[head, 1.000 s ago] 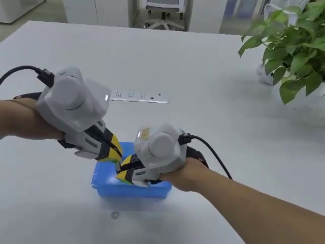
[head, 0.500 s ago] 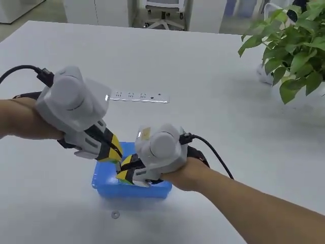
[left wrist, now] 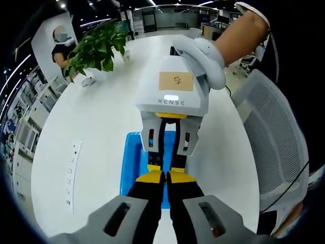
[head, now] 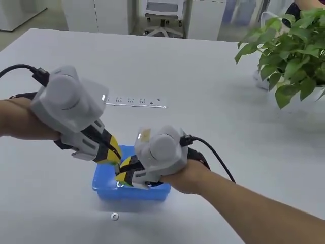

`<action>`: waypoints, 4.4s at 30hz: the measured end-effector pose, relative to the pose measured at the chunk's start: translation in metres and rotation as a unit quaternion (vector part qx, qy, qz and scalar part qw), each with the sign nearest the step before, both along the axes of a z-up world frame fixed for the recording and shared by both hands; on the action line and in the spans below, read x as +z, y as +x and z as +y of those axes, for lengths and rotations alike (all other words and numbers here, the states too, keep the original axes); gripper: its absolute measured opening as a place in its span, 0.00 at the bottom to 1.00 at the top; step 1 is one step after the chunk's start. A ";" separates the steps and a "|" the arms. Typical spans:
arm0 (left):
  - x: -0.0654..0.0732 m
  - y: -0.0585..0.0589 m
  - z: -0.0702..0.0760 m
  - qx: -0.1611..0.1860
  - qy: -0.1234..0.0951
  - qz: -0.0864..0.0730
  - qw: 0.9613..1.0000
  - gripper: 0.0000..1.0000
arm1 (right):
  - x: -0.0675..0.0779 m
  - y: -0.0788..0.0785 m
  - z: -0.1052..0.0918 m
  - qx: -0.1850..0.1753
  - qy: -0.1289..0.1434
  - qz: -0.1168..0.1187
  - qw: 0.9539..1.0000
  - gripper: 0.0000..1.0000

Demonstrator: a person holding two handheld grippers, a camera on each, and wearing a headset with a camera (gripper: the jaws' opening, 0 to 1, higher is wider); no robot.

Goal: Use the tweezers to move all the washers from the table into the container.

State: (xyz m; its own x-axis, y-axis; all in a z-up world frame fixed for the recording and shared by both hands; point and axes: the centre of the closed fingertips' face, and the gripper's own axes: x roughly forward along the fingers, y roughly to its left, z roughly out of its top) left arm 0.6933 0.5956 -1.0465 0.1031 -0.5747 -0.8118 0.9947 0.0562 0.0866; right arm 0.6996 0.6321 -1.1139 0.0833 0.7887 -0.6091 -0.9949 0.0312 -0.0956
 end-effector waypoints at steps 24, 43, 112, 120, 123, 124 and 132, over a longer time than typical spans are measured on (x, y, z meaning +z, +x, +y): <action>0.017 -0.029 0.003 0.002 -0.003 0.001 1.000 0.06 | 0.017 -0.027 0.000 0.005 0.006 -0.016 1.000 0.10; -0.003 -0.051 0.002 -0.012 -0.006 0.017 1.000 0.05 | -0.002 -0.051 -0.002 0.010 0.000 0.004 1.000 0.10; -0.040 -0.060 0.002 -0.013 -0.007 0.050 0.999 0.06 | -0.040 -0.063 0.001 0.028 -0.021 0.017 0.999 0.11; -0.041 -0.059 0.003 -0.010 -0.009 0.051 0.999 0.06 | -0.040 -0.062 0.001 0.026 -0.022 0.015 0.999 0.11; -0.040 -0.059 0.003 -0.010 -0.009 0.051 0.999 0.06 | -0.040 -0.062 0.001 0.027 -0.022 0.015 0.999 0.11; -0.040 -0.059 0.003 -0.010 -0.010 0.052 0.999 0.06 | -0.039 -0.062 0.001 0.028 -0.022 0.014 0.999 0.11; -0.043 -0.059 0.001 -0.012 -0.006 0.053 0.998 0.06 | -0.041 -0.062 -0.002 0.025 -0.024 0.019 0.999 0.11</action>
State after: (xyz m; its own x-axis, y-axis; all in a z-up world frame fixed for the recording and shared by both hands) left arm 0.6347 0.5967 -1.0893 0.0021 -0.5859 -0.8104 0.9993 0.0317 -0.0203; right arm 0.6376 0.6306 -1.1553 0.0209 0.7613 -0.6481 -0.9980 -0.0226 -0.0588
